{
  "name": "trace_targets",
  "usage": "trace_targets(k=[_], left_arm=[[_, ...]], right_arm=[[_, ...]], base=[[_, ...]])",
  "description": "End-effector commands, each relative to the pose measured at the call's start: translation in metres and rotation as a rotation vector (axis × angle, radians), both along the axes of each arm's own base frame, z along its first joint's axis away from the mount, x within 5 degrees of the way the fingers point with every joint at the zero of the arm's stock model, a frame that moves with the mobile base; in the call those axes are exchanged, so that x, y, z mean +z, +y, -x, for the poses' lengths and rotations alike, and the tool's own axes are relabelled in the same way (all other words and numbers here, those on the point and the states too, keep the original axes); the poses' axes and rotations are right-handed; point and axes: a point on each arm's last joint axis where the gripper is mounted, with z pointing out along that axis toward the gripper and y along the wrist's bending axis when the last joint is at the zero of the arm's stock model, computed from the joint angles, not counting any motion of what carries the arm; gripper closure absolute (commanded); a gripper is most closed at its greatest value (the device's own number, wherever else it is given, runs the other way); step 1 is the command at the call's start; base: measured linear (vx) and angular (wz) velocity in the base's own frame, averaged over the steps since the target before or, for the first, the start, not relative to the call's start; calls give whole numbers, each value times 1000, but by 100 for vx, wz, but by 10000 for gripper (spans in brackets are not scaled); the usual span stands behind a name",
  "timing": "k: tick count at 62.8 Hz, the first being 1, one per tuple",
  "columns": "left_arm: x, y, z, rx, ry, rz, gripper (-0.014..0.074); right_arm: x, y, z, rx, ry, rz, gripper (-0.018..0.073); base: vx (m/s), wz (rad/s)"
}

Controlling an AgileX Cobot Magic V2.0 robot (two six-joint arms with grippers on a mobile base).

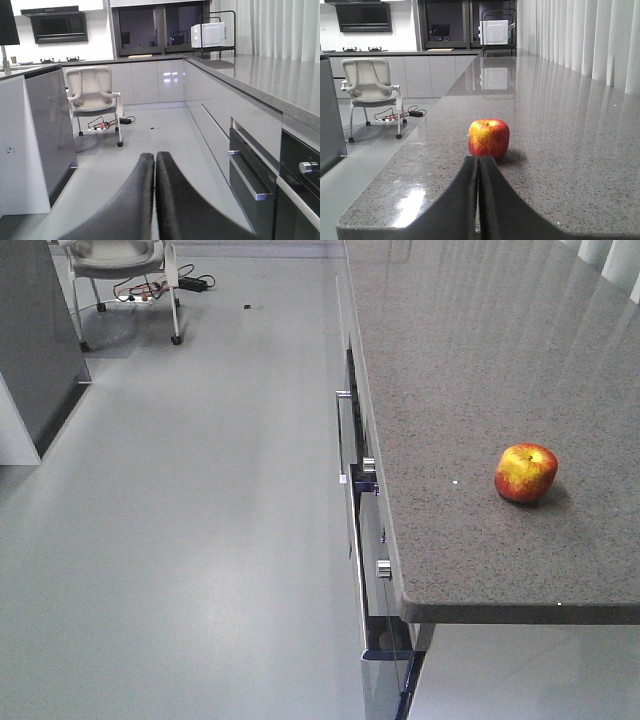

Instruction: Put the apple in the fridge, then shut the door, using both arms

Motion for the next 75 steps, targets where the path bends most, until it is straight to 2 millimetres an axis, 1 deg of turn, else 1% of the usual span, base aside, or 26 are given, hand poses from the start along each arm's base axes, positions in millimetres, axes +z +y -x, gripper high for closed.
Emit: trace_targets(k=[1,29,37,43,50,55,56,59,60,66,72,75], left_arm=[[-2,0,-2,-1,-26,12,603],[-2,0,-2,-1,-26,12,603],[-2,0,-2,-1,-26,12,603],[-2,0,-2,-1,-26,12,603],[-2,0,-2,-1,-26,12,603],[-2,0,-2,-1,-26,12,603],[-2,0,-2,-1,-26,12,603],[-2,0,-2,-1,-26,12,603],[-2,0,-2,-1,-26,12,603],[-2,0,-2,-1,-26,12,603],[-2,0,-2,-1,-26,12,603],[-2,0,-2,-1,-26,12,603]], right_arm=[[1,0,-2,1,-43,0,563],[3,0,-1,3,-62,-1,563],[4,1,-1,6,-67,-35,563],[11,1,0,11,-124,-31,563],[34,0,3,4,-145,-15,563],[58,-1,6,-11,-107,17,563],[66,-1,8,-14,-108,24,563],[80,-2,8,-25,-52,57,563],[88,-2,9,-28,-49,64,563],[114,-3,7,-41,60,100,563],[138,-4,0,-46,169,95,563],[147,-4,-6,-47,228,94,563]], base=[[0,0],[0,0],[0,0],[0,0],[0,0],[0,0],[0,0],[0,0],[0,0],[0,0],[0,0],[0,0]])
